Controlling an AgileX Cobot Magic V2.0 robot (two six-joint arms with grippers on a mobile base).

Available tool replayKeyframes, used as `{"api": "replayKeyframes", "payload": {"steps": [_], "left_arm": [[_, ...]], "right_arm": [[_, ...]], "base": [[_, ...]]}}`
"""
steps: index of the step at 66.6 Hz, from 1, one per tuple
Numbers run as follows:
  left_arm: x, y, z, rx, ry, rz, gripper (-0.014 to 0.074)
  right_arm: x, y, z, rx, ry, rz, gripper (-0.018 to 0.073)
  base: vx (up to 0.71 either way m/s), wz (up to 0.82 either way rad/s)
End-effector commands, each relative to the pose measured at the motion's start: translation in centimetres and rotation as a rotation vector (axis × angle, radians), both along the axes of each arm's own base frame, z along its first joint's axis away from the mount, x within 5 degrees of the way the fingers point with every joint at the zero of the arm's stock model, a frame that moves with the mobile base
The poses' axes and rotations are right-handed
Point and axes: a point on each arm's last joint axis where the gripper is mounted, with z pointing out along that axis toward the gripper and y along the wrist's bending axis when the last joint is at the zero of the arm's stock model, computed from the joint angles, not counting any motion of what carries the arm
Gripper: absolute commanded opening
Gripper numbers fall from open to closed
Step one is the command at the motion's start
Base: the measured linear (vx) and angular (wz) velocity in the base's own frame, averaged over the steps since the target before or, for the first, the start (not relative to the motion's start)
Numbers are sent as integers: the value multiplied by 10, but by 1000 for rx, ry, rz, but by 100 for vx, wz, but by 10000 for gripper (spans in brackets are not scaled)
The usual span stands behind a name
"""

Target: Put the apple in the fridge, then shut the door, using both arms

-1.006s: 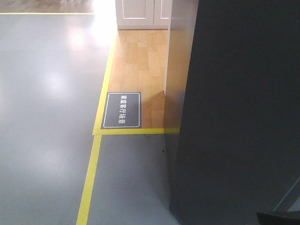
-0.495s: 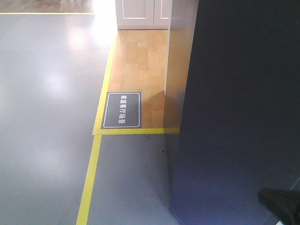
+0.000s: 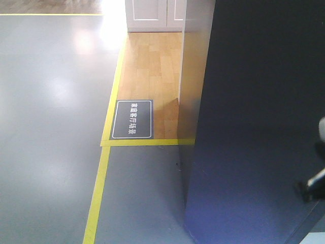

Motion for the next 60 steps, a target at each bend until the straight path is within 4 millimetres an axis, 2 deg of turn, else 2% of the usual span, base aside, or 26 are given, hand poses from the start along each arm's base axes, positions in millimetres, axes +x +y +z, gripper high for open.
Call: {"api": "replayKeyframes", "payload": {"steps": [1, 15, 24, 42, 60], "left_arm": [[1, -1, 11, -32, -70, -11, -6], [1, -1, 11, -32, -70, -11, -6], [1, -1, 11, -32, -70, -11, -6], [1, -1, 11, -32, -70, -11, -6], [1, -1, 11, -32, -70, -11, -6]], "right_arm": [[13, -4, 24, -39, -97, -25, -4], [44, -17, 43, -60, -97, -71, -3], [64, -32, 51, -27, -140, -116, -3], [97, -59, 56, 39, -196, -194, -3], [141, -81, 65, 77, -231, -233, -3]], "base": [[0, 0], [0, 0], [0, 0], [0, 0], [0, 0]]}}
